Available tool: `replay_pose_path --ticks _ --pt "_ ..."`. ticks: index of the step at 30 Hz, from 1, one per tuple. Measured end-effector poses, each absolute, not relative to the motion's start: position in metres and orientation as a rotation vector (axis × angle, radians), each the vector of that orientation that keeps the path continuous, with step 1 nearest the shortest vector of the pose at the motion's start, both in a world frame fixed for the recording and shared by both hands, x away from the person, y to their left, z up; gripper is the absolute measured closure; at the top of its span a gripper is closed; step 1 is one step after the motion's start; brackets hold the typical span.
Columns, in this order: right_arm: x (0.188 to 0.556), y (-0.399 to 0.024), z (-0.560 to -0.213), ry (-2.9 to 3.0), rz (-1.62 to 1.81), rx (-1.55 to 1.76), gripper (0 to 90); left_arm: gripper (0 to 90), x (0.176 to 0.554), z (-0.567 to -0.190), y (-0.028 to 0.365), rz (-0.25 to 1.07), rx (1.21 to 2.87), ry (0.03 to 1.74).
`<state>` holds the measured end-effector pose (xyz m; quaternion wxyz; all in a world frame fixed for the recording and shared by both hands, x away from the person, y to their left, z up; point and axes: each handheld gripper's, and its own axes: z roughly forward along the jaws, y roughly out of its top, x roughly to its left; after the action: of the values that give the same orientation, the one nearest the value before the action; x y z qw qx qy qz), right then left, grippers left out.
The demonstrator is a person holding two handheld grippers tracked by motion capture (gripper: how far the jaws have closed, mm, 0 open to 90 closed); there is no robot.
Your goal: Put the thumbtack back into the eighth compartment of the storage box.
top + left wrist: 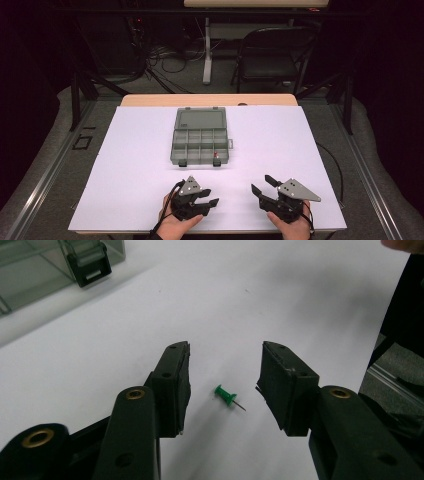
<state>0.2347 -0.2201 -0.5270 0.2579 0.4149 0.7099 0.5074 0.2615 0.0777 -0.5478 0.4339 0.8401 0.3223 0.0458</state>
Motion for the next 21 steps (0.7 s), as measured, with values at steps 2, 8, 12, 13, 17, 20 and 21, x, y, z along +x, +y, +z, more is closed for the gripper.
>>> replay_pose_path --ticks 2,8,12,13,17,20,21 --pt "0.235 -0.220 -0.527 1.925 1.376 1.124 41.1 57.1 0.261 -0.550 0.077 0.110 2.098 0.811" --pt "0.235 -0.220 -0.527 1.926 1.374 1.121 41.1 60.5 0.260 -0.555 0.073 0.101 2.118 0.808" --pt "0.235 -0.220 -0.527 1.927 1.375 1.123 41.1 63.7 0.260 -0.559 0.071 0.096 2.130 0.811" --pt "0.234 -0.221 -0.527 1.930 1.370 1.123 41.1 64.6 0.260 -0.559 0.071 0.098 2.135 0.812" --pt "0.235 -0.221 -0.527 1.931 1.371 1.123 41.1 68.5 0.260 -0.561 0.070 0.082 2.145 0.815" --pt "0.235 -0.220 -0.527 1.924 1.378 1.122 41.1 70.8 0.259 -0.563 0.068 0.078 2.152 0.811" --pt "0.235 -0.220 -0.527 1.925 1.378 1.122 41.1 71.2 0.259 -0.564 0.068 0.084 2.156 0.808"
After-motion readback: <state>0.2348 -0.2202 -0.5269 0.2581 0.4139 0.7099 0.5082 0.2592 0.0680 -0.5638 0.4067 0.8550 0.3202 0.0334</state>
